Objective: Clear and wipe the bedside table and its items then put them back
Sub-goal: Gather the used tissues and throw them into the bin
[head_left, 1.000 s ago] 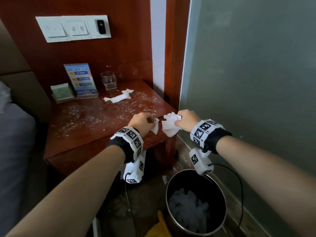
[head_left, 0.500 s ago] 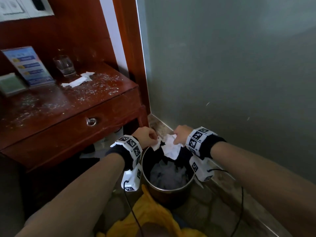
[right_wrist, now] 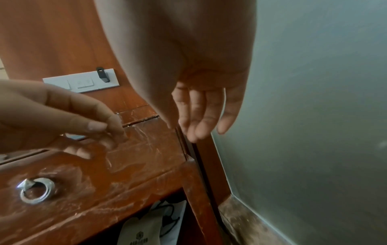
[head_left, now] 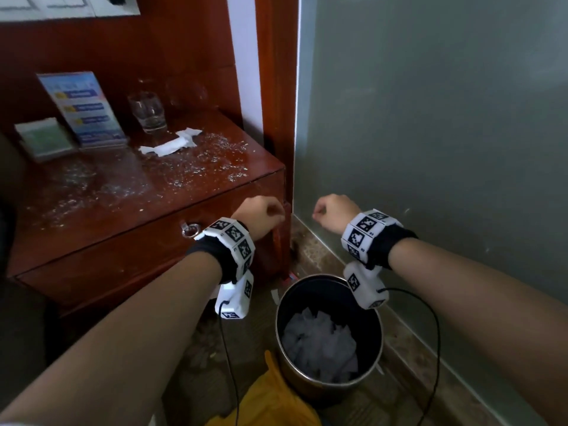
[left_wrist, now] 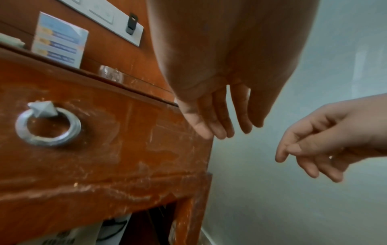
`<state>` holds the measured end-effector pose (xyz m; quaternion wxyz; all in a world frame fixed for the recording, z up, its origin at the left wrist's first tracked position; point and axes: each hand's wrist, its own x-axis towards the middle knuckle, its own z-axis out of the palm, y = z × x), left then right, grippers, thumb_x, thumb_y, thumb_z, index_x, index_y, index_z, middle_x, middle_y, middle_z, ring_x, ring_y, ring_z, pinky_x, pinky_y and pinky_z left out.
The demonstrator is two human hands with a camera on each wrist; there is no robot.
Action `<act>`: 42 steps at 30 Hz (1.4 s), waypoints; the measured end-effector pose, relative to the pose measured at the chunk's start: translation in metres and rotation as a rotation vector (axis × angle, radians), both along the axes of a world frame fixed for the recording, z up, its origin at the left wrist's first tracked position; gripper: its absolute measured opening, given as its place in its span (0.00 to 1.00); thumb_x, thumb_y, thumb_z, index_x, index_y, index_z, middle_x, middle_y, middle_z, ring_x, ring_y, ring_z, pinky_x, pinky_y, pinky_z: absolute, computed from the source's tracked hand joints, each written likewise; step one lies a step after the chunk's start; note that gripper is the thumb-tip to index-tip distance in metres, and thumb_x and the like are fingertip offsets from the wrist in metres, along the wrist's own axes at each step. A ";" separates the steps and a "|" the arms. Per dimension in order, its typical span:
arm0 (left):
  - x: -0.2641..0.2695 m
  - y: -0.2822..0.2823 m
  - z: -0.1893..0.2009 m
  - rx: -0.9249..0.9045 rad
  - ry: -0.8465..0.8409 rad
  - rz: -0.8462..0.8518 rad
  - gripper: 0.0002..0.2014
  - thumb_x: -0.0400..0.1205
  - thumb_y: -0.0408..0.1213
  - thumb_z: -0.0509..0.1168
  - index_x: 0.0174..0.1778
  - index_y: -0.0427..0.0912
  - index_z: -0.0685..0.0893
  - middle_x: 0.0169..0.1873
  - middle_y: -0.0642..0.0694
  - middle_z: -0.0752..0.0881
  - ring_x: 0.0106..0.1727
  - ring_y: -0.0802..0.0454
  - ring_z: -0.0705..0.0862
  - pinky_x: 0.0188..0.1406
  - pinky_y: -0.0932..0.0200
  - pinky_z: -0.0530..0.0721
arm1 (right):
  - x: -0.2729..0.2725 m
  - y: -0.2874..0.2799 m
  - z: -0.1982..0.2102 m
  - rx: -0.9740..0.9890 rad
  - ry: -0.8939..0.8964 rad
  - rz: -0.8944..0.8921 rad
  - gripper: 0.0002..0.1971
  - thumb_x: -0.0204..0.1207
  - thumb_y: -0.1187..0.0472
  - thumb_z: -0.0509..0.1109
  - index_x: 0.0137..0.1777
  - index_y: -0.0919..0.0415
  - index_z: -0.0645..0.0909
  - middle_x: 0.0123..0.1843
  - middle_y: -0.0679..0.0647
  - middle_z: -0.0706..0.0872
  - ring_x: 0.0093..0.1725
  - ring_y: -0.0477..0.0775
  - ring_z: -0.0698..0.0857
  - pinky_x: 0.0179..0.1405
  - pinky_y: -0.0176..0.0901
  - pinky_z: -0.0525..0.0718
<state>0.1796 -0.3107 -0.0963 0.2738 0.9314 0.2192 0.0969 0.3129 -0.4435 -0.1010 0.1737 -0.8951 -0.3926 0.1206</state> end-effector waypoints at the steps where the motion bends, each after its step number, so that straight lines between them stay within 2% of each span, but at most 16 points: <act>1: 0.002 0.010 0.006 -0.011 -0.049 0.033 0.07 0.79 0.37 0.67 0.50 0.43 0.88 0.50 0.47 0.89 0.54 0.51 0.85 0.55 0.64 0.76 | 0.001 0.014 0.008 0.038 -0.022 0.002 0.09 0.79 0.58 0.67 0.53 0.58 0.86 0.55 0.56 0.89 0.55 0.58 0.86 0.55 0.44 0.82; 7: 0.004 0.079 0.051 -0.064 -0.152 0.103 0.07 0.80 0.37 0.67 0.52 0.44 0.86 0.45 0.53 0.85 0.47 0.57 0.81 0.50 0.66 0.75 | 0.005 0.105 0.059 0.170 -0.063 0.024 0.10 0.79 0.64 0.63 0.49 0.57 0.86 0.53 0.56 0.89 0.53 0.59 0.86 0.49 0.42 0.81; 9: 0.000 0.105 0.063 -0.068 -0.143 0.135 0.07 0.80 0.36 0.67 0.52 0.44 0.86 0.48 0.51 0.87 0.48 0.56 0.82 0.51 0.64 0.77 | 0.007 0.133 0.070 0.181 -0.061 0.048 0.09 0.79 0.64 0.63 0.49 0.57 0.86 0.51 0.55 0.89 0.52 0.59 0.86 0.49 0.44 0.84; 12: -0.009 0.155 0.078 -0.079 -0.085 0.222 0.07 0.81 0.38 0.66 0.52 0.44 0.85 0.50 0.48 0.87 0.52 0.51 0.83 0.51 0.60 0.79 | 0.007 0.182 0.084 0.197 -0.029 0.101 0.07 0.79 0.62 0.65 0.48 0.56 0.85 0.50 0.54 0.89 0.50 0.58 0.87 0.52 0.49 0.86; 15: -0.020 0.203 0.084 -0.076 -0.033 0.360 0.07 0.80 0.41 0.66 0.51 0.45 0.85 0.51 0.47 0.86 0.52 0.50 0.83 0.49 0.59 0.79 | 0.002 0.230 0.089 0.189 -0.014 0.152 0.05 0.78 0.60 0.67 0.50 0.57 0.84 0.52 0.54 0.88 0.51 0.56 0.86 0.53 0.49 0.85; 18: -0.029 0.240 0.082 -0.066 0.085 0.451 0.12 0.79 0.43 0.67 0.56 0.44 0.83 0.53 0.45 0.86 0.50 0.49 0.82 0.46 0.59 0.78 | -0.004 0.272 0.085 0.152 -0.016 0.180 0.08 0.76 0.58 0.69 0.54 0.57 0.80 0.58 0.56 0.81 0.54 0.57 0.83 0.57 0.49 0.82; 21: -0.032 0.268 0.077 -0.060 0.152 0.486 0.13 0.77 0.42 0.68 0.57 0.44 0.83 0.55 0.43 0.86 0.54 0.45 0.83 0.50 0.56 0.81 | -0.008 0.303 0.079 0.096 0.001 0.203 0.13 0.77 0.59 0.69 0.60 0.57 0.77 0.63 0.56 0.76 0.57 0.58 0.82 0.58 0.49 0.80; 25: -0.029 0.287 0.068 -0.130 0.205 0.480 0.19 0.76 0.44 0.70 0.62 0.46 0.80 0.55 0.47 0.82 0.54 0.47 0.82 0.51 0.56 0.80 | -0.009 0.332 0.074 0.005 0.026 0.245 0.20 0.77 0.59 0.70 0.68 0.56 0.74 0.68 0.58 0.72 0.61 0.61 0.81 0.63 0.53 0.80; 28: -0.024 0.294 0.062 -0.119 0.231 0.451 0.22 0.74 0.42 0.71 0.65 0.48 0.78 0.62 0.44 0.80 0.58 0.46 0.82 0.58 0.52 0.82 | -0.007 0.346 0.072 -0.026 0.014 0.238 0.22 0.76 0.60 0.70 0.70 0.54 0.72 0.69 0.58 0.70 0.61 0.62 0.80 0.63 0.53 0.79; 31: -0.020 0.299 0.059 -0.116 0.272 0.426 0.23 0.73 0.40 0.71 0.65 0.50 0.79 0.63 0.42 0.79 0.58 0.45 0.82 0.59 0.49 0.83 | -0.005 0.356 0.069 -0.043 0.003 0.263 0.23 0.77 0.61 0.68 0.71 0.54 0.71 0.69 0.60 0.69 0.63 0.64 0.78 0.63 0.55 0.78; 34: -0.018 0.302 0.055 -0.119 0.301 0.416 0.24 0.73 0.38 0.71 0.66 0.50 0.78 0.62 0.42 0.75 0.59 0.43 0.80 0.61 0.51 0.81 | -0.005 0.363 0.064 -0.079 -0.009 0.286 0.22 0.79 0.60 0.64 0.73 0.53 0.69 0.68 0.60 0.68 0.62 0.65 0.78 0.61 0.55 0.79; 39: -0.017 0.304 0.051 -0.047 0.310 0.378 0.20 0.75 0.37 0.70 0.64 0.47 0.79 0.60 0.42 0.75 0.59 0.44 0.79 0.56 0.58 0.76 | -0.003 0.369 0.058 -0.119 -0.024 0.342 0.22 0.80 0.59 0.64 0.74 0.51 0.68 0.67 0.61 0.68 0.62 0.65 0.77 0.60 0.55 0.79; 42: -0.016 0.302 0.052 0.016 0.326 0.349 0.12 0.78 0.35 0.67 0.57 0.44 0.83 0.57 0.43 0.82 0.57 0.46 0.81 0.48 0.60 0.75 | -0.004 0.371 0.056 -0.146 -0.034 0.378 0.19 0.81 0.58 0.63 0.71 0.52 0.71 0.66 0.60 0.68 0.63 0.64 0.75 0.60 0.53 0.77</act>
